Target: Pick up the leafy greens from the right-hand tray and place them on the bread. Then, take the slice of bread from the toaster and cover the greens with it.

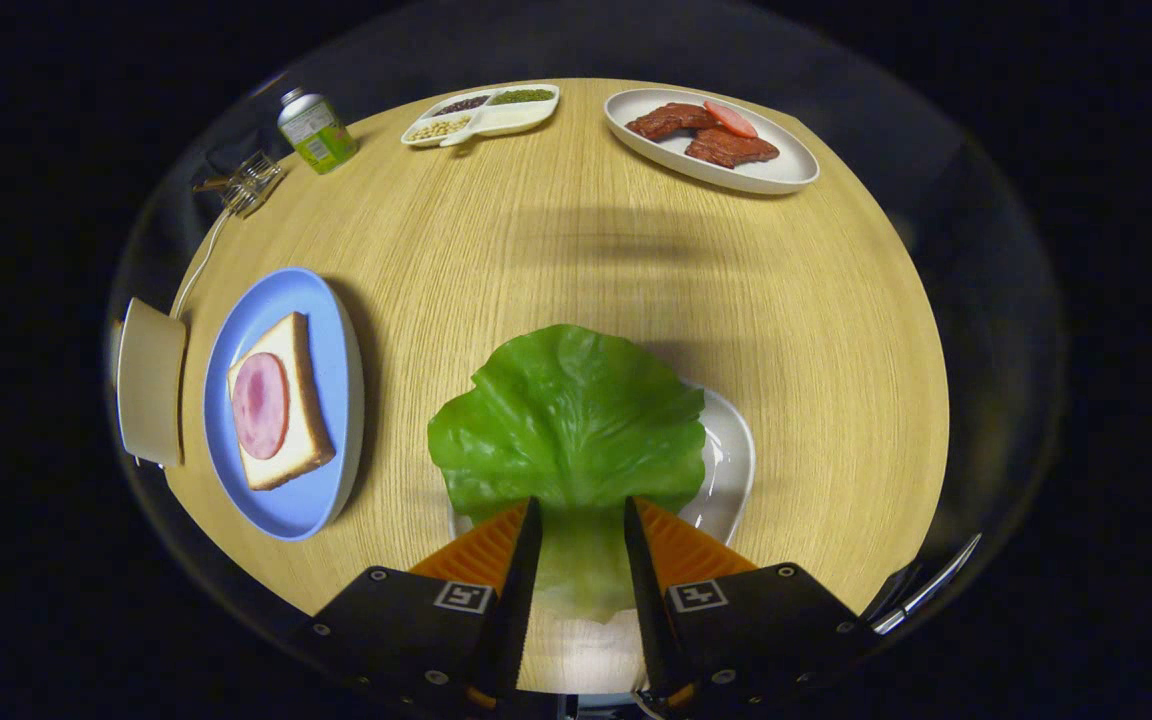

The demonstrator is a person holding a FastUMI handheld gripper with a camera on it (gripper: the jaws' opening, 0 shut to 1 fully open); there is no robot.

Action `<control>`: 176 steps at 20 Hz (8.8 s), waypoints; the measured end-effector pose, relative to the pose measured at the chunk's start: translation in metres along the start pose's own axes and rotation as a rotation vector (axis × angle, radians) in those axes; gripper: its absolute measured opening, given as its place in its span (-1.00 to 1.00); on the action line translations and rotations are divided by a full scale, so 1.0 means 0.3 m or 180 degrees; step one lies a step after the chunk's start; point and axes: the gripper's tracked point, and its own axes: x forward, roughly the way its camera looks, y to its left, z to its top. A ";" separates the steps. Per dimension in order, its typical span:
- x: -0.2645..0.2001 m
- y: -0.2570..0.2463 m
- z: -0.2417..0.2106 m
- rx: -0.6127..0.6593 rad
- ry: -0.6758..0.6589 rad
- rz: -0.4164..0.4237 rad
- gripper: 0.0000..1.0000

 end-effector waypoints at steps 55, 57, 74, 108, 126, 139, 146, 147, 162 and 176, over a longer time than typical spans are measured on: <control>-0.335 0.822 0.241 -0.0497 -0.0327 0.0629 0.68; -0.384 0.884 0.259 -0.0440 -0.0283 0.0660 0.76; -0.788 1.607 0.365 -0.0651 -0.0225 0.1312 0.92; -0.915 1.777 0.349 -0.0826 -0.0219 0.2051 -0.78; -1.018 1.171 0.342 -0.0653 -0.0966 0.2362 -0.78; -0.697 0.858 0.280 -0.0127 -0.0685 0.2368 -0.78; -0.507 0.802 0.226 -0.0051 -0.0404 0.2394 -0.78; -0.494 0.798 0.230 -0.0044 -0.0372 0.2377 -0.78; -0.200 0.609 0.250 -0.0161 -0.0420 0.1442 -0.40; -0.654 0.552 0.452 -0.0342 -0.1828 0.1224 0.74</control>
